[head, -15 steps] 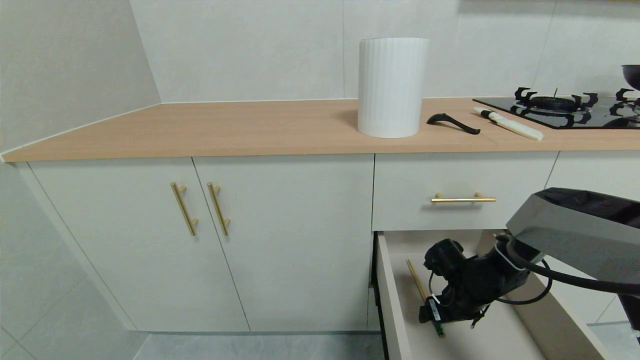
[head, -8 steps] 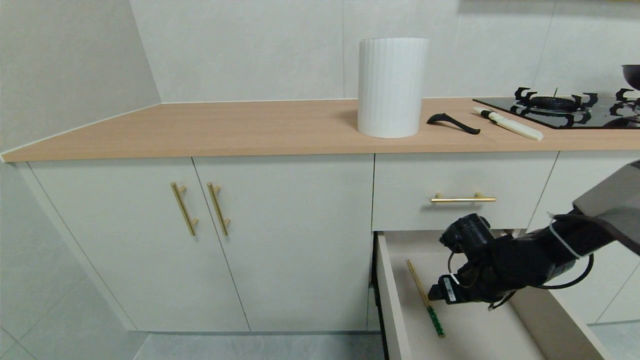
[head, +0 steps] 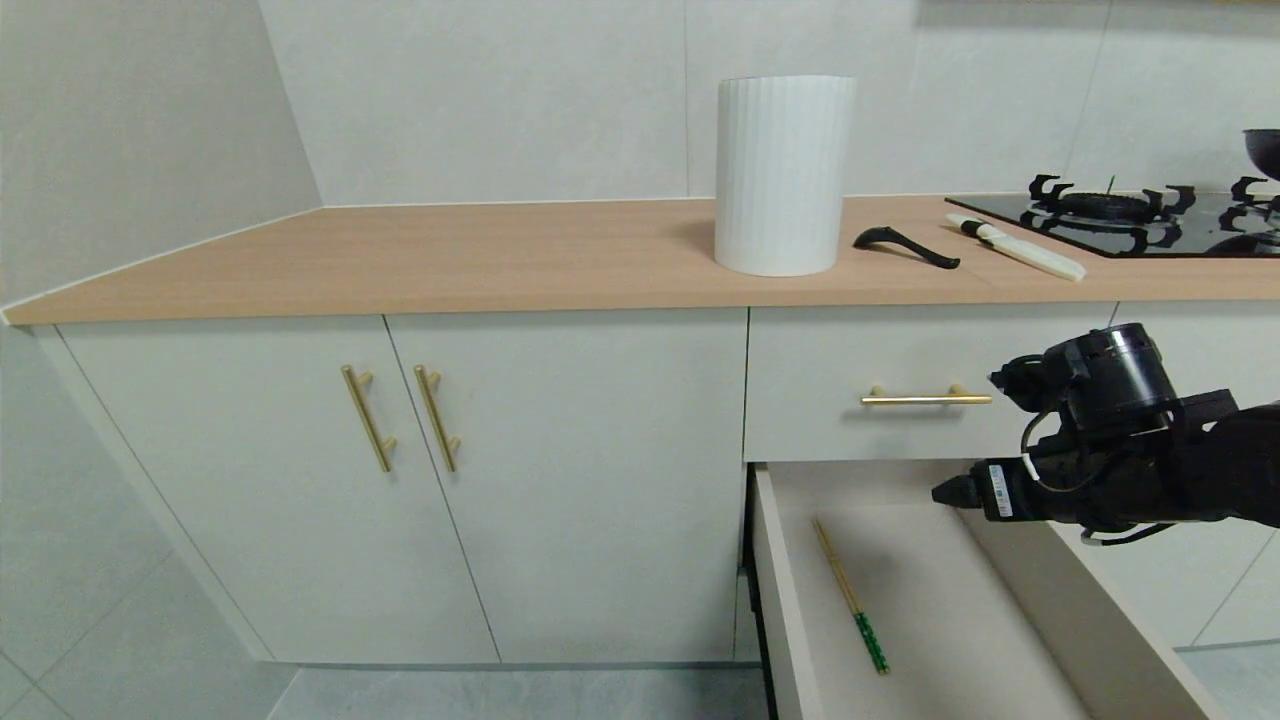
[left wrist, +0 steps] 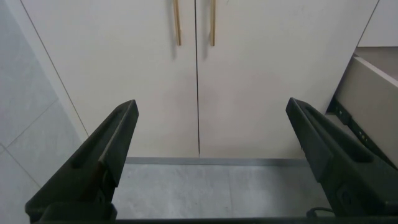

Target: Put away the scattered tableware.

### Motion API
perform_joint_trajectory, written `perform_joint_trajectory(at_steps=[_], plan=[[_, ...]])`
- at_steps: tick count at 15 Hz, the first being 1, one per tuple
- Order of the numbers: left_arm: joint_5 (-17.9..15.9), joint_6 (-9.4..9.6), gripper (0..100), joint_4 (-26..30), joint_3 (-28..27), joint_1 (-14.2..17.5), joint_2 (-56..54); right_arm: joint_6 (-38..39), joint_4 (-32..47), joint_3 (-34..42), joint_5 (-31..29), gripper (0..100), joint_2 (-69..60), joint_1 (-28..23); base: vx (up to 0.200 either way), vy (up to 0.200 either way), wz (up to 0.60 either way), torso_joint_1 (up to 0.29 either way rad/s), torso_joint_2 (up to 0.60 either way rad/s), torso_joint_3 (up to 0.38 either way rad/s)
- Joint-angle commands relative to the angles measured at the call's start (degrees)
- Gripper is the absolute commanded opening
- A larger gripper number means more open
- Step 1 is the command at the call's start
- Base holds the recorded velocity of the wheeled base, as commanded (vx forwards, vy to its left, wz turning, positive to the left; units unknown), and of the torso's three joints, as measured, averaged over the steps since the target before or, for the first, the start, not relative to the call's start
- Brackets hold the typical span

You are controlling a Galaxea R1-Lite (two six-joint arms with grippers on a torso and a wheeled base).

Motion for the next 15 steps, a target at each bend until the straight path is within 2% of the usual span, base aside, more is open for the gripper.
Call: perform_joint_trajectory(at_steps=[1, 9, 13, 15], plan=[[0.03, -0.01, 100, -0.01, 0.0, 0.02, 0.0, -0.05, -0.28, 0.71, -0.1, 100, -3.08, 0.2, 0.0, 0.0, 0.0, 0.0, 0.0, 0.0], [0.03, -0.01, 100, -0.01, 0.0, 0.02, 0.0, 0.04, -0.37, 0.89, -0.18, 100, -3.7, 1.0, 0.0, 0.0, 0.0, 0.004, -0.01, -0.009], [0.03, -0.01, 100, -0.01, 0.0, 0.02, 0.0, -0.05, -0.37, 1.15, -0.18, 100, -3.7, 1.08, 0.0, 0.0, 0.0, 0.078, -0.27, -0.265], [0.03, -0.01, 100, -0.01, 0.0, 0.02, 0.0, -0.05, -0.37, 1.15, -0.18, 100, -3.7, 1.17, 0.0, 0.0, 0.0, 0.132, -0.57, -0.307]])
